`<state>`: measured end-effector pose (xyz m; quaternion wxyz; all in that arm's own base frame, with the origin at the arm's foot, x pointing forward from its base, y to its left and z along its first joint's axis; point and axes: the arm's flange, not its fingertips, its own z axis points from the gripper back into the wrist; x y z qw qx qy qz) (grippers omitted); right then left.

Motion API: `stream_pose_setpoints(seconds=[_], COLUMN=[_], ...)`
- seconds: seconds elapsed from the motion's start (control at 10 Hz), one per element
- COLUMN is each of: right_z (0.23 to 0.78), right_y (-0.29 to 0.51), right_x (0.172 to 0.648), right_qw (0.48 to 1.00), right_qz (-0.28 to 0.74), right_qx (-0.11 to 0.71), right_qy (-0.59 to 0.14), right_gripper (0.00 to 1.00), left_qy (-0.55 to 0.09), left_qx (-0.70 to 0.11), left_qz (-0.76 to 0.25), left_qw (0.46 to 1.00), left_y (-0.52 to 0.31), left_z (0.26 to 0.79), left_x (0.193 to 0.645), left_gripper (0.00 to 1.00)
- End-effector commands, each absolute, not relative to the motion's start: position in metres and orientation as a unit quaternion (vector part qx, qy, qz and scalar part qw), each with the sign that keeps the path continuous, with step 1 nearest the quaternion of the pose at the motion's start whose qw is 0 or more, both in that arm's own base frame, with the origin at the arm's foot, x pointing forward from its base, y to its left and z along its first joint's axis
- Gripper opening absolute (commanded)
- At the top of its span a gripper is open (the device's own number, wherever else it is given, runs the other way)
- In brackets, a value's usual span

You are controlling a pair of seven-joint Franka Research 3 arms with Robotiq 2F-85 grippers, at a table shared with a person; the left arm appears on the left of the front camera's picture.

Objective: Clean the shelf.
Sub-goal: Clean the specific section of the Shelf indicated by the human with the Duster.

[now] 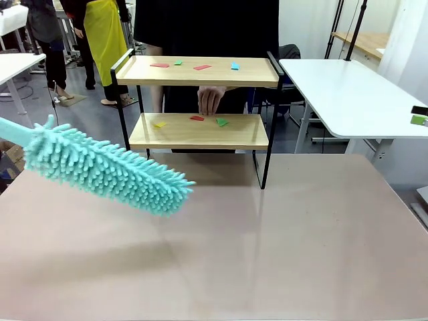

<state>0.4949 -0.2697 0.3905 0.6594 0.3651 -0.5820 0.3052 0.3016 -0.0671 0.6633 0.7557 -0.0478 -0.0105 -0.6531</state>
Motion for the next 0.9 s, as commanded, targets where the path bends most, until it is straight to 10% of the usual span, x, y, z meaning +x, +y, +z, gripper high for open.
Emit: stream_pose_setpoints(seconds=[0.0,0.8], right_z=[0.393,0.393], right_y=[-0.268,-0.268], right_x=[0.496,0.496], right_qw=[0.659,0.659], right_qz=[0.308,0.308], right_qx=[0.364,0.364], right_qy=[-0.583,-0.583], right_gripper=[1.00,1.00], left_qy=[-0.056,-0.096], left_qx=[-0.115,-0.150], left_qz=[-0.589,-0.416], left_qw=[0.798,0.892], left_y=[-0.102,-0.169], left_z=[0.642,0.606], left_x=[0.296,0.296], left_gripper=[0.13,0.13])
